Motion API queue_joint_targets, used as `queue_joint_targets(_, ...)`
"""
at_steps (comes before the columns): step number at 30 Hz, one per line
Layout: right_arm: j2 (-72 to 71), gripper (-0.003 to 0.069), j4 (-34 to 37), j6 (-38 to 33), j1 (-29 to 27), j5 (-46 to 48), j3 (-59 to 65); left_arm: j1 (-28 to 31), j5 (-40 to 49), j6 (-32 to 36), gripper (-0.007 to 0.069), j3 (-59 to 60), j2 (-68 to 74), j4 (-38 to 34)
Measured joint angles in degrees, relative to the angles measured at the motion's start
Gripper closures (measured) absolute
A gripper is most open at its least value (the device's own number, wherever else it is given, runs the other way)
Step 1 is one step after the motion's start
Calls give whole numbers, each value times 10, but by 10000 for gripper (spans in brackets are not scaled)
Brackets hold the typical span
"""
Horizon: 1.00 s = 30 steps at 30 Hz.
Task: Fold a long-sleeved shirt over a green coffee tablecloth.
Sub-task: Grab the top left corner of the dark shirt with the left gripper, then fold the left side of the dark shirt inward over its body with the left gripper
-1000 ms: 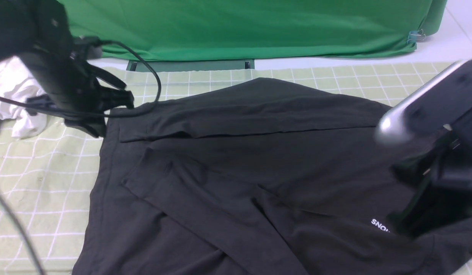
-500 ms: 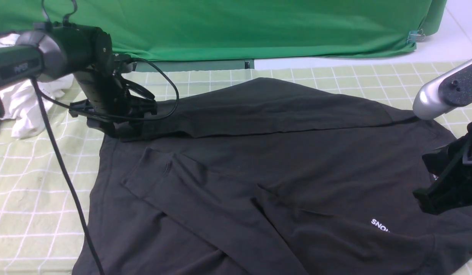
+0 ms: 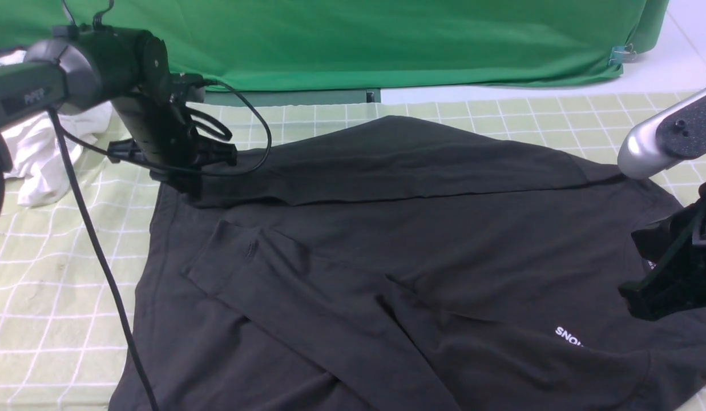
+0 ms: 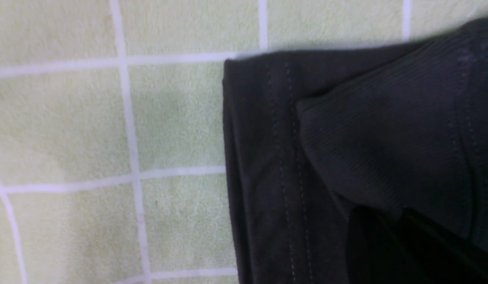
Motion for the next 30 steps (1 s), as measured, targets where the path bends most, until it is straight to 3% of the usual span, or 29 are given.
queue_joint_targets(11,0,666,-37,2,-1,0,0,0,94,21,603,-26,-77,-33)
queue_joint_targets(16,0,666,-73,7,-38,-3,0,-2,140,24,603,-2,-132,-53)
queue_joint_targets(23,0,666,-39,-50,-151,-3,0,-18,155,0,603,175,-253,-60)
queue_joint_targets(30,0,666,5,-75,-162,-10,0,-43,116,-36,603,358,-355,-64)
